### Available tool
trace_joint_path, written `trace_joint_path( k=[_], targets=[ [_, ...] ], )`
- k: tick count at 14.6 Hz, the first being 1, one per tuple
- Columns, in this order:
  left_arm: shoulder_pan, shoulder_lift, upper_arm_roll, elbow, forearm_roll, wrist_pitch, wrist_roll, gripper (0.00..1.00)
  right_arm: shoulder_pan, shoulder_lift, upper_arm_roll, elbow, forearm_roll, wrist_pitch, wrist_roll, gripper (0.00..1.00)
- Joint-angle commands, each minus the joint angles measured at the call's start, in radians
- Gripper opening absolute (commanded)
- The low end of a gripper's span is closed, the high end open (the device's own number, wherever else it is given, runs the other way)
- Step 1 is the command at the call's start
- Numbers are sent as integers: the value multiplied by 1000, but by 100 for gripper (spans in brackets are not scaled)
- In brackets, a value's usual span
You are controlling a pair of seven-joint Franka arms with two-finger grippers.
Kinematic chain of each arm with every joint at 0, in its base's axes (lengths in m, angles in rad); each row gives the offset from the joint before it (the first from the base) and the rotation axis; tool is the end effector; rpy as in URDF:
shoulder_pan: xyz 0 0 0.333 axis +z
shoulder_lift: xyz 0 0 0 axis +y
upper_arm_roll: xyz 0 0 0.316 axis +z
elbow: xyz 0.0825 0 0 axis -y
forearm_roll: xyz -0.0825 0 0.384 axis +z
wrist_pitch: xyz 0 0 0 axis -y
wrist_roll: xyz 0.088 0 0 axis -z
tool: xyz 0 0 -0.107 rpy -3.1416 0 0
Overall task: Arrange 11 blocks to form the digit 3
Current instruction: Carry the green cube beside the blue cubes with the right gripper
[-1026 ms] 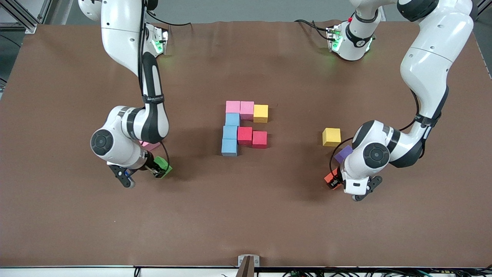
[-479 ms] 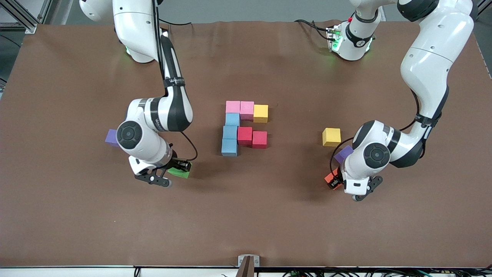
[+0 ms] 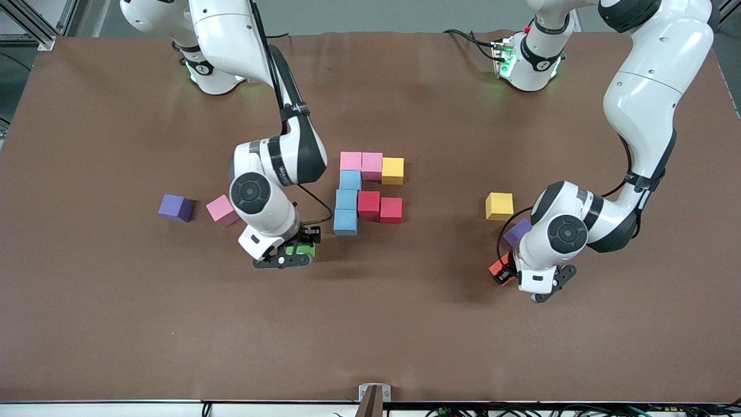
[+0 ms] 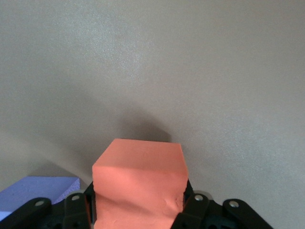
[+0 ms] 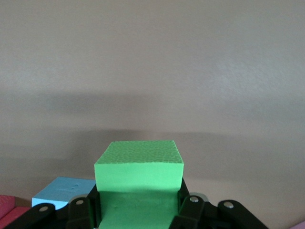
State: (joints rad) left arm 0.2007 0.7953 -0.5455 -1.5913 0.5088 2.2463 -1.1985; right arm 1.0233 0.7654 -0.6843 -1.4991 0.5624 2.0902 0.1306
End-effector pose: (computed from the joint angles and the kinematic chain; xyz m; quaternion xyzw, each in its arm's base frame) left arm 0.6727 -0.1704 0.2138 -0.9454 -0.3258 -0.0045 0.0034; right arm 0.6223 0.3412 0.2876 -0.9992 -0.0347 -0.0042 0.0177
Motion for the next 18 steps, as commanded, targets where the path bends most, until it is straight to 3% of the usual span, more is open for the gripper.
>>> trace_joint_path(
  k=[1, 6, 13, 18],
  targets=[
    [3, 2, -5, 8, 10, -11, 10, 44, -43, 28, 46, 54, -24, -4, -9, 0],
    [5, 4, -5, 8, 13, -11, 10, 44, -63, 109, 58, 174, -18, -39, 44, 0],
    [5, 4, -5, 8, 13, -10, 11, 44, -104, 198, 124, 329, -22, -78, 153, 0],
    [5, 5, -5, 8, 13, -10, 13, 44, -86, 221, 124, 333, -22, -76, 169, 0]
  ],
)
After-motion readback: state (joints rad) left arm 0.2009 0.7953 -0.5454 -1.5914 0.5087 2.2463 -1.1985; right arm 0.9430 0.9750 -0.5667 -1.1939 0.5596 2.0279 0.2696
